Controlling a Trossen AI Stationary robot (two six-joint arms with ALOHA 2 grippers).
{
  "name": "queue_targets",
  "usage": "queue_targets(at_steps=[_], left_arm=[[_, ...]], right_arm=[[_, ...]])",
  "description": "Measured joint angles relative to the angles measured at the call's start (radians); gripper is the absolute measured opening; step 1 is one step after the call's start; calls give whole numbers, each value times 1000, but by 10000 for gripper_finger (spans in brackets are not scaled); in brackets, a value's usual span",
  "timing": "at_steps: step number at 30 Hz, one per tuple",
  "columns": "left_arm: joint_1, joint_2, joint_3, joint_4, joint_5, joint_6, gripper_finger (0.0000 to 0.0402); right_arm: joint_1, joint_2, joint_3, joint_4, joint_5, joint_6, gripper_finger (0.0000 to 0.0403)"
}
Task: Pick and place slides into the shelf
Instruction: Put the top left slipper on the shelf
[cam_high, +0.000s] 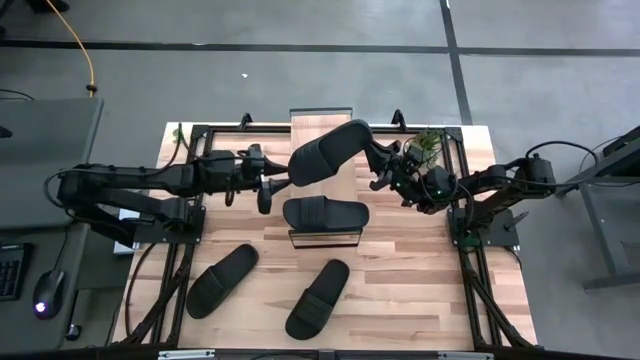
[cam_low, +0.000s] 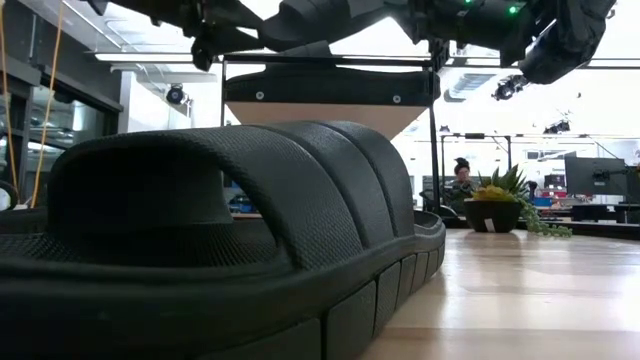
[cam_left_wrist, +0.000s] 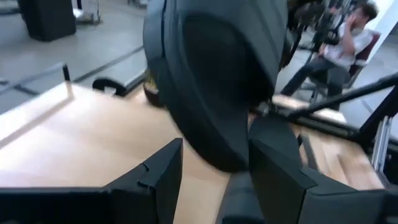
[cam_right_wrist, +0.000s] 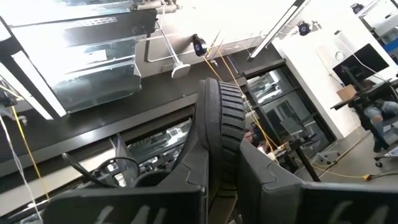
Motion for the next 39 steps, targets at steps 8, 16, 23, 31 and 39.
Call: queue_targets(at_steps=[8,16,23,31,39], left_arm=[[0,9,0,56,38,-16,166],[0,77,1,126,123,-60,166],[0,164,0,237,135,-84,166],[0,156,0,243,133,-73,163],[1,157,0,223,124,-53,53]], right_arm=[[0,0,0,-3,-28,9,18],[0,0,2,2,-50,7,18],[0,0,38,-24,-82,-11,18],[0,0,44,-99,-83,-10,29],[1,-2,44,-117,-89,-40,32]])
